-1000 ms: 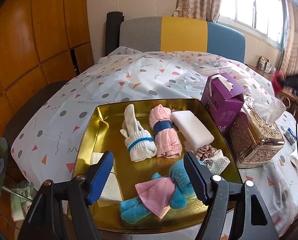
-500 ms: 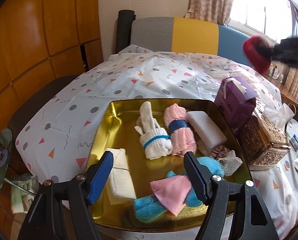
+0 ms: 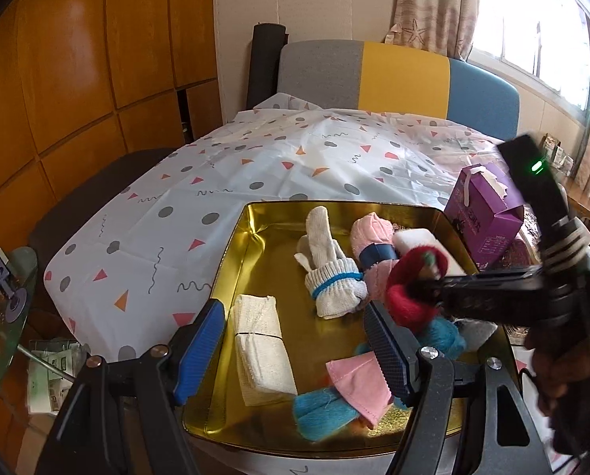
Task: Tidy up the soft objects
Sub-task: 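Carry the red Santa plush into the gold tray and open the right gripper, then move both grippers back to the white packet and Tempo tissue pack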
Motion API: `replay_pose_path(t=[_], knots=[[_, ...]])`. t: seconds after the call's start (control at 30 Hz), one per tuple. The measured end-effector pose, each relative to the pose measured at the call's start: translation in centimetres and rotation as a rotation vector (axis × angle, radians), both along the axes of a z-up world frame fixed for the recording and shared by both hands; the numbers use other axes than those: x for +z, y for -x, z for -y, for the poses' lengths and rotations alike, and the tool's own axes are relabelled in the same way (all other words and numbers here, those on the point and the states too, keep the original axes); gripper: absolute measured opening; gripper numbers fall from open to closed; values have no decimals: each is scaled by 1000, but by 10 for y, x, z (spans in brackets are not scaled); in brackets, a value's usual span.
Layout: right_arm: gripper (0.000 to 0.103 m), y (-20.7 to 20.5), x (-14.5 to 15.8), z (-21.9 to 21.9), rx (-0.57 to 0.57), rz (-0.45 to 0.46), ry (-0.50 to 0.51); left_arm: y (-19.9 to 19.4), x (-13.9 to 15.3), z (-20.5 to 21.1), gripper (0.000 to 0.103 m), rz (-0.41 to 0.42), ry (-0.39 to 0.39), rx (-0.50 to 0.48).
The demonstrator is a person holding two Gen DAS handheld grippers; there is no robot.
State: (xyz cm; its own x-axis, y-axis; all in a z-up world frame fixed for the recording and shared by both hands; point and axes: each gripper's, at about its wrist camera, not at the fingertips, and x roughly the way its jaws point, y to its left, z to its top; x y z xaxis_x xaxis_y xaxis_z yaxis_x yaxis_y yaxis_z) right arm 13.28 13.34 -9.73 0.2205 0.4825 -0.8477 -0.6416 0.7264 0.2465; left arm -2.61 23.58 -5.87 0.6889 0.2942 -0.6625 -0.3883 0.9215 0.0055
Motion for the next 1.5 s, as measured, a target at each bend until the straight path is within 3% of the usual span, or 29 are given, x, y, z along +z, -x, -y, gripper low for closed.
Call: replay_pose_path(t=[0.3, 0.47, 0.5, 0.6, 0.8, 1.23, 1.5], knots=[[17, 2, -19, -8, 22, -19, 42, 2, 0, -1, 76, 5, 4, 14], [25, 6, -18, -4, -1, -3, 31, 3, 2, 0, 77, 7, -3, 12], [31, 6, -16, -2, -11, 4, 25, 4, 2, 0, 77, 8, -3, 12], [40, 9, -7, 5, -30, 41, 5, 4, 4, 2, 78, 11, -8, 10], [46, 15, 17, 20, -69, 124, -16, 5, 6, 4, 79, 17, -11, 5], [47, 29, 64, 73, -142, 235, -109, 7, 11, 15, 79, 21, -26, -18], [47, 31, 91, 138, -256, 291, -169, 4, 17, 29, 79, 30, -46, -61]])
